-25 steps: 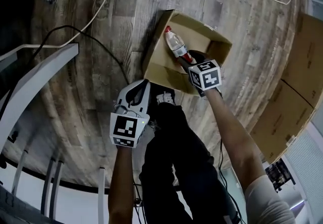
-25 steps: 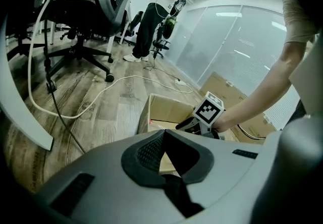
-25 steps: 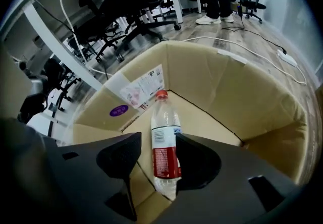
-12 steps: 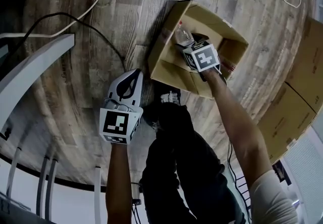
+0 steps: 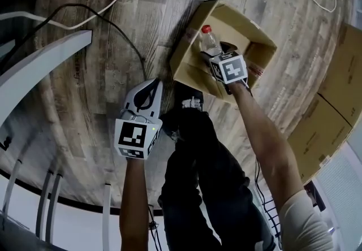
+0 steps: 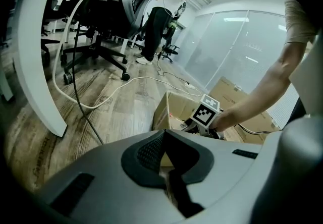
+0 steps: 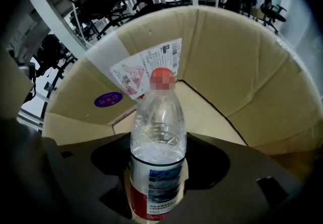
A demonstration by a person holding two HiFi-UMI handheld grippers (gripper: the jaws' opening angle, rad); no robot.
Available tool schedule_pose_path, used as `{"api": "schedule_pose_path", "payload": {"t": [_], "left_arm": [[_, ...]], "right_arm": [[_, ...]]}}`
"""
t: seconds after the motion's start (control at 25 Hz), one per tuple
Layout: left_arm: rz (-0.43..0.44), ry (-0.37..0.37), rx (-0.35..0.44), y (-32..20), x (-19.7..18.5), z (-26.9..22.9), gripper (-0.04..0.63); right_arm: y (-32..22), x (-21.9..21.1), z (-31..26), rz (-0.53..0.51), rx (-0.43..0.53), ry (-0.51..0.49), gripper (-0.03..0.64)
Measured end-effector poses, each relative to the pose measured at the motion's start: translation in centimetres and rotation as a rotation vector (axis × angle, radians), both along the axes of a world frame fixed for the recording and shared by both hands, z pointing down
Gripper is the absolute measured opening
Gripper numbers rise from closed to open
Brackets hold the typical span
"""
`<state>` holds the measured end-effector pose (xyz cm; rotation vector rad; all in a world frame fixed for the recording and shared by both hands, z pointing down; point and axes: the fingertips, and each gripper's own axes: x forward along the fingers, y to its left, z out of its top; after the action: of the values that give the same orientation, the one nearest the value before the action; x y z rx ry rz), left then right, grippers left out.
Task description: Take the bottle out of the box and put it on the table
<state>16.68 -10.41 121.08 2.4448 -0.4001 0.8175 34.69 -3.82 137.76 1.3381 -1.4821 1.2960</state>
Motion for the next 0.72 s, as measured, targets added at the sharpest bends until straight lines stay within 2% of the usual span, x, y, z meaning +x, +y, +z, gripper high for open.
{"api": "schedule_pose_path", "payload": {"t": [0.12,0.36,0.72], "left_arm": [[0.009,0.013,-0.004,0.4,0.4,-2.4,0.015],[0.016,0.041,-0.005,2.4,0.5,-8.2,0.015],[-0.035,0.055,0.016,4.6,-2.4,-18.2,0.014]], "right_arm": [[0.2,0.3,-3.2,0.015,0.083,0.041,0.313],[1.9,1.4,-10.3,0.059,0.157,0.098,0.311],[1.3,1.0,-24.1,0.097,0.307,0.126,0.311]]}}
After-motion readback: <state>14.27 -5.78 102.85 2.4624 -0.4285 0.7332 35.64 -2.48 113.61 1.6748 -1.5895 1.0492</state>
